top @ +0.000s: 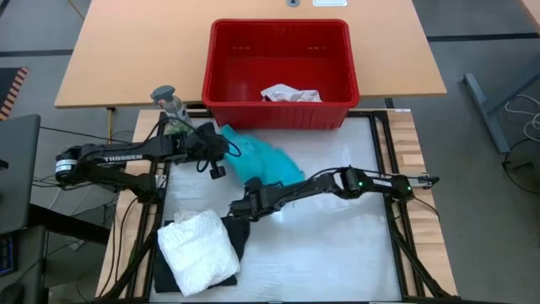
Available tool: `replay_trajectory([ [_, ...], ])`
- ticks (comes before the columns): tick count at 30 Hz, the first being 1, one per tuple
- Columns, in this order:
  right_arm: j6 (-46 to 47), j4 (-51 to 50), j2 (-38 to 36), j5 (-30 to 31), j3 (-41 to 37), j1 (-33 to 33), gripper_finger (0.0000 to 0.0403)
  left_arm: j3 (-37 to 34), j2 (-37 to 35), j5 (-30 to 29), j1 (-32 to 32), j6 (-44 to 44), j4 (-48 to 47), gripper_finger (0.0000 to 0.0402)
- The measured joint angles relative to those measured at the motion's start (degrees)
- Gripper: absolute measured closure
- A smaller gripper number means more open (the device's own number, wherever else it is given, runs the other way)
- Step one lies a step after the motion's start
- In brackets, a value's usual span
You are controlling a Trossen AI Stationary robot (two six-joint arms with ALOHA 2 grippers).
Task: Fold Laundry from Bin
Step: Fold the blue shorts
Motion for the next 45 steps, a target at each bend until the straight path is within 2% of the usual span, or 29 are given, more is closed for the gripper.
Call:
replay_trajectory([
  [2,-0.1,-2.2,-0.1,0.0,0.0,-0.4,0.0232,1.8,-0.2,0.1,-1.2,0.0,-1.8,0.0401],
  [5,-4.3,-3.5,-0.2,-1.1,0.1,-1.2,0.0351,5.7,-0.3,-0.1,-2.9,0.2,-6.1,0.0401],
  [6,-6.7,-3.7,-0.5,-2.0,0.6,-1.5,0.0370,7.1,-0.3,-0.1,-3.3,0.2,-7.8,0.0401],
  [13,-13.4,-9.8,-4.2,-8.7,10.0,-0.6,0.0373,17.7,-0.5,-0.7,-4.8,-2.9,-23.3,0.0401],
  [17,-9.9,-12.9,-11.1,-11.3,9.3,1.5,0.0373,21.7,-0.5,3.7,-4.8,-5.4,-31.4,0.0401],
  [22,-6.7,-16.4,-17.6,-17.9,9.4,4.7,0.0373,24.6,-0.5,19.4,-4.9,-9.3,-39.4,0.0401],
  [27,-3.3,-16.8,-21.8,-23.2,9.4,9.2,0.0373,24.8,-0.5,38.1,-5.7,-16.4,-39.9,0.0401],
  [31,-1.1,-18.6,-23.1,-25.7,9.4,11.4,0.0373,24.8,-0.5,45.4,-7.2,-18.6,-37.7,0.0401],
  [33,-0.5,-21.7,-23.1,-26.9,9.4,11.5,0.0373,24.8,0.3,45.9,-7.4,-17.3,-37.5,0.0401],
  [35,-0.8,-25.2,-22.5,-27.7,9.4,10.5,0.0373,24.6,2.0,43.6,-7.4,-14.9,-37.1,0.0401],
  [37,-3.2,-25.3,-21.7,-29.1,9.4,8.9,0.0373,23.8,4.5,40.8,-6.9,-12.7,-37.4,0.0401],
  [40,-7.0,-25.9,-20.3,-29.2,9.0,6.0,0.0373,21.9,9.4,40.0,-5.5,-8.1,-35.9,0.0401],
  [45,-15.0,-25.6,-19.7,-29.4,2.5,-0.1,0.0373,18.9,19.1,36.0,-1.1,-0.2,-33.4,0.0401],
])
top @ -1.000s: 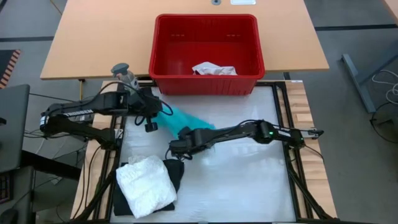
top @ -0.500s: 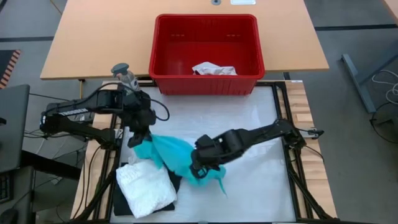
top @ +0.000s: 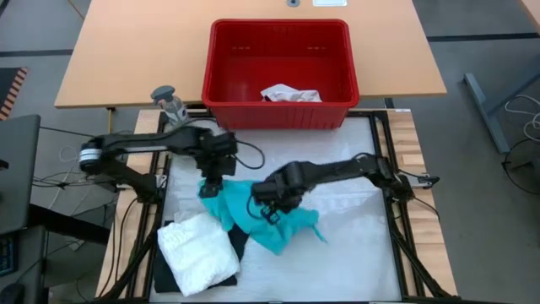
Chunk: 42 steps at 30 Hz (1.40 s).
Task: Fold Laundry from Bin
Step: Fold the blue shorts
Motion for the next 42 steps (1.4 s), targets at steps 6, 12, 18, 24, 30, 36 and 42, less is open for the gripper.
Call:
replay_trajectory([
  [6,-5.7,0.3,-0.8,2.3,-11.2,-5.5,0.0373,-0.9,6.8,-3.9,7.8,5.3,6.2,0.0401],
  [12,-13.8,2.6,-0.9,5.1,-16.3,-11.0,0.0373,-0.5,6.9,-7.1,15.4,6.0,16.8,0.0401],
  [18,-15.8,2.7,-4.1,6.4,-16.5,-14.3,0.0373,3.3,5.9,-8.4,18.2,6.2,11.2,0.0401],
  [24,-11.6,4.1,-11.3,2.3,-16.4,-10.4,0.0373,8.4,2.7,-4.9,15.4,5.1,0.0,0.0401],
  [30,-5.6,10.3,-15.4,-3.8,-16.4,-2.0,0.0373,8.8,-4.5,3.2,7.2,0.8,-9.2,0.0401],
  [36,0.5,22.2,-19.3,-10.3,-16.5,7.5,0.0373,8.8,-14.5,21.7,-2.6,-14.0,-10.8,0.0401],
  [42,4.0,28.7,-22.2,-8.4,-16.4,13.0,0.0373,8.8,-20.3,31.2,-8.5,-26.9,0.5,0.0401],
])
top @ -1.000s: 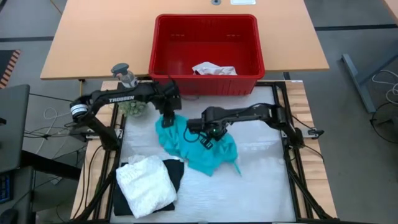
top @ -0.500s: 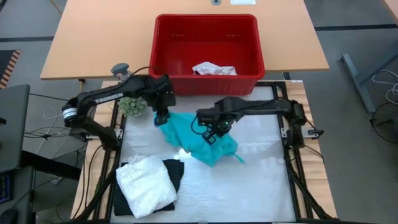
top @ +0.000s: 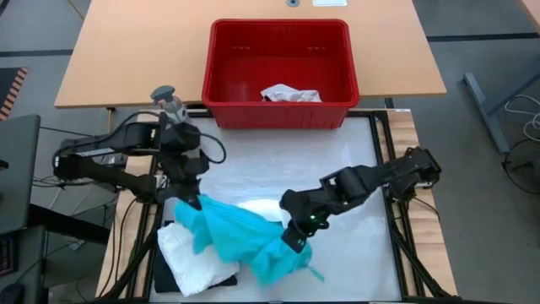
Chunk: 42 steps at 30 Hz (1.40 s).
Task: Fold Laundry from Bin
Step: Fold the blue shorts
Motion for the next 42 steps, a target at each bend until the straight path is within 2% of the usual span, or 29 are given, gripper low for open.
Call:
replay_trajectory([
  [2,0.0,-3.0,-0.1,0.5,0.0,-0.8,0.0373,0.0,0.6,1.8,0.8,0.7,0.8,0.0401],
  [4,0.0,-7.6,0.6,0.5,0.0,-2.8,0.0373,-0.6,3.0,4.2,3.0,5.0,0.3,0.0401],
  [8,-4.2,-12.2,1.5,-2.6,-3.8,-8.3,0.0373,-5.1,10.8,11.6,9.2,16.7,-2.4,0.0401],
  [11,-8.6,-12.5,1.5,-4.9,-9.3,-13.6,0.0373,-9.7,19.1,13.5,15.4,28.5,-3.3,0.0401],
  [14,-13.2,-12.3,1.6,-5.6,-15.5,-19.3,0.0373,-11.8,28.4,10.3,21.9,33.7,0.0,0.0401],
  [18,-18.1,-8.9,1.6,-5.2,-22.1,-27.1,0.0373,-10.8,37.4,0.6,29.8,30.8,7.2,0.0401],
  [22,-22.5,-5.3,1.6,-3.5,-24.7,-33.9,0.0373,-8.4,42.9,-2.0,36.3,30.2,10.0,0.0401],
  [27,-25.6,-0.3,1.6,-1.2,-25.6,-41.3,0.0367,-4.9,43.9,-7.9,42.0,27.9,12.9,0.0401],
  [29,-25.7,0.7,1.6,-1.5,-25.6,-43.4,0.0341,-3.6,43.8,-8.9,42.8,27.4,12.4,0.0401],
  [34,-28.7,0.4,0.6,-1.2,-25.6,-44.8,0.0252,-1.7,39.7,-7.1,42.6,29.0,9.8,0.0401],
  [39,-29.8,0.8,-2.7,2.4,-25.6,-44.8,0.0174,-0.7,33.6,-13.4,40.7,31.8,10.9,0.0386],
  [42,-31.4,0.2,-5.4,6.9,-25.6,-44.8,0.0152,-0.1,30.1,-15.6,40.1,29.5,12.7,0.0370],
])
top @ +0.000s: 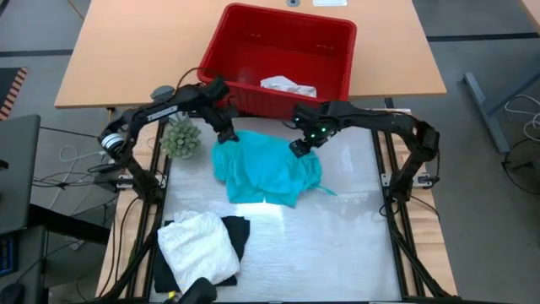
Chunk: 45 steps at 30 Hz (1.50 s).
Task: Fold Laundry from Bin
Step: Fold the blue shorts
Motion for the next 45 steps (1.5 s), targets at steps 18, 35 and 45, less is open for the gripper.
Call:
replay_trajectory([
  [18,1.3,15.7,-22.0,3.5,-28.7,13.4,0.0149,0.3,-8.5,-1.8,-0.9,-12.6,12.8,0.0358],
  [35,-5.2,44.8,-22.2,1.9,-47.0,7.3,0.0148,0.2,6.0,-3.8,-4.1,-12.2,24.2,0.0358],
  [45,-6.0,56.1,-10.1,-1.3,-46.7,6.4,0.0163,0.2,7.5,-6.1,-6.2,-10.2,23.3,0.0358],
])
